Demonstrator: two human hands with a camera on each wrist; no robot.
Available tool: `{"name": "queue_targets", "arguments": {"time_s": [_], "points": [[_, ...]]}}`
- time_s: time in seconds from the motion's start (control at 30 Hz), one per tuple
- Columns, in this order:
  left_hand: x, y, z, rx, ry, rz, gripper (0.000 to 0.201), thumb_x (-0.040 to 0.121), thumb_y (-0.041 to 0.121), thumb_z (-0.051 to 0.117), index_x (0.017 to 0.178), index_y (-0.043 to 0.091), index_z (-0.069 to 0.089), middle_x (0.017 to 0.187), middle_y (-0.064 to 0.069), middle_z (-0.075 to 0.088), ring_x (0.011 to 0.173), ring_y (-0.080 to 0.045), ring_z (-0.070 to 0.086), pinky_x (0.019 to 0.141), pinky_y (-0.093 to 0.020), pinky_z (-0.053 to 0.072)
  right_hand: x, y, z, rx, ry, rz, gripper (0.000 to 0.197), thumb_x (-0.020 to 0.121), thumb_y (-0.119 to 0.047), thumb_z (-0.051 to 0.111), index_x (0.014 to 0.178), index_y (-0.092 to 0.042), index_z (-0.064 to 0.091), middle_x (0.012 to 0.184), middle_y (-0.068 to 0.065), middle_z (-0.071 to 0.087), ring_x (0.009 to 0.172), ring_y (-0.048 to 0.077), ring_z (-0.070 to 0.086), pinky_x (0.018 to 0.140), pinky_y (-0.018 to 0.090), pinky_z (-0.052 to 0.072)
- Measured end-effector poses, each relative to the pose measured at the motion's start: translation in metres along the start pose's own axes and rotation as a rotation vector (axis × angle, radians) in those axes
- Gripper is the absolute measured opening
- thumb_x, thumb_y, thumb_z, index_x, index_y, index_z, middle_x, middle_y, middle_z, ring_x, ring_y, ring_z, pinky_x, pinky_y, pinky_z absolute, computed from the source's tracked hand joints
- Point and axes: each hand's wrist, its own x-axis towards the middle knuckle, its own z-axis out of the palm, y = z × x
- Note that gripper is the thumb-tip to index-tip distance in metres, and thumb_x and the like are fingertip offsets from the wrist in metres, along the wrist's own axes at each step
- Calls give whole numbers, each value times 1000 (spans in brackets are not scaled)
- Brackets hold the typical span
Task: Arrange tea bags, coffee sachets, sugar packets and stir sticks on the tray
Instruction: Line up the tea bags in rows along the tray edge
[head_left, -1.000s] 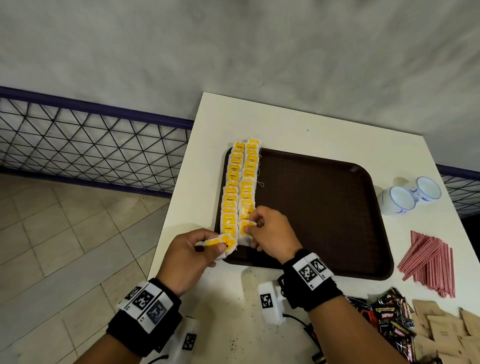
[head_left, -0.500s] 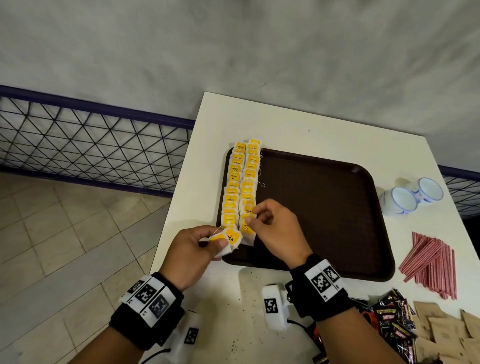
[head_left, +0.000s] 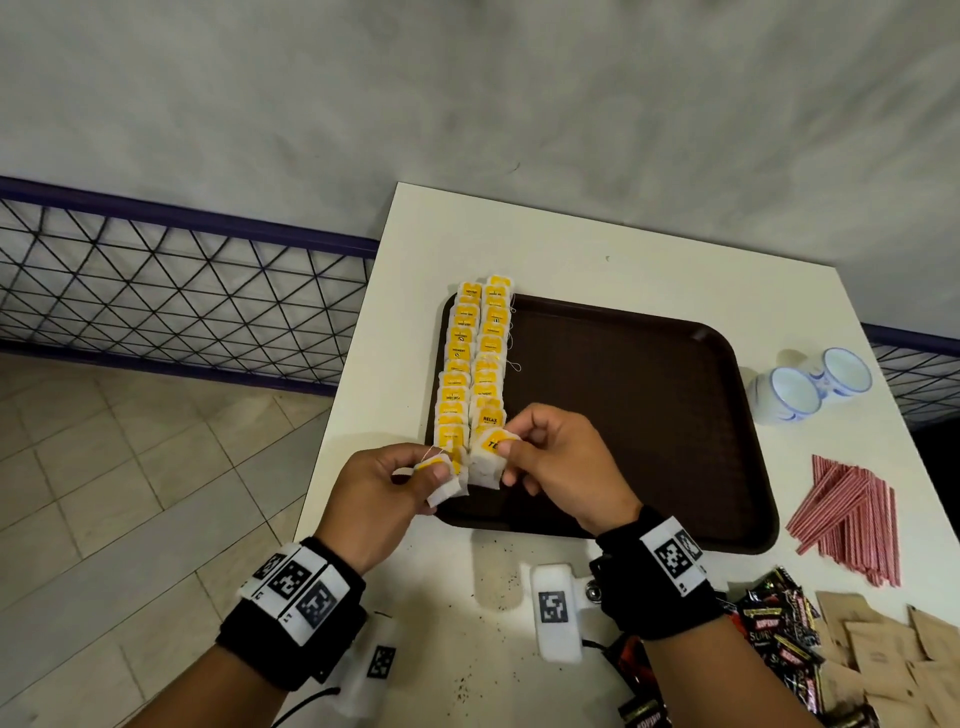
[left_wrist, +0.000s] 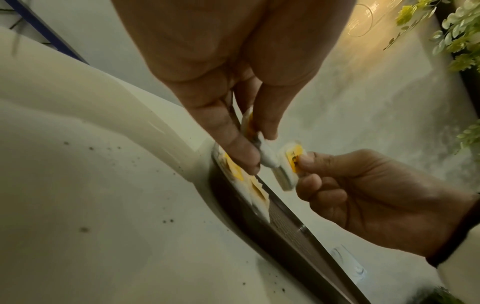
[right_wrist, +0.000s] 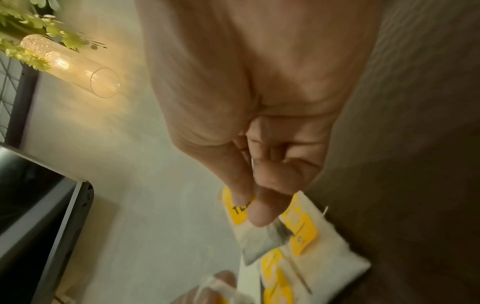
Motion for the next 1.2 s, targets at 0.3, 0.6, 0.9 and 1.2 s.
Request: {"name": "queue_targets", "arguments": {"time_s": [0.3,0.6,0.9,1.2], "points": [[-9,2,-4,-2,5,-60,13,93,13,70,99,20,79,88,-6,76,57,-31,73,43,-30,50,4,23,2,-204,-137,145,4,95,-7,63,94,-3,62,74,21,71,57,19,67,48,27,51],[-6,-4,-5,1,-52,-26,21,94,1,65,104,17,75,83,-6,78,70,-25,75,56,-26,56,11,26,14,-220,-39,169,10,91,-5,68,87,-9,60,66,8,65,55,23,70,47,28,53],[-3,2,1,116,-93,0,10,93,3,67,93,13,67,72,2,77,65,-13,73,53,-20,49,12,27,12,-212,6,139,10,91,-7,69,88,-11,60,68,10,66,50,19,66,45,27,49],[6,8,20,325,-141,67,10,89,14,76,87,23,71,87,8,78,84,-10,74,76,-32,60,13,34,10,-125,1,147,8,92,-4,63,87,-10,61,69,16,71,58,32,71,54,36,58]]}}
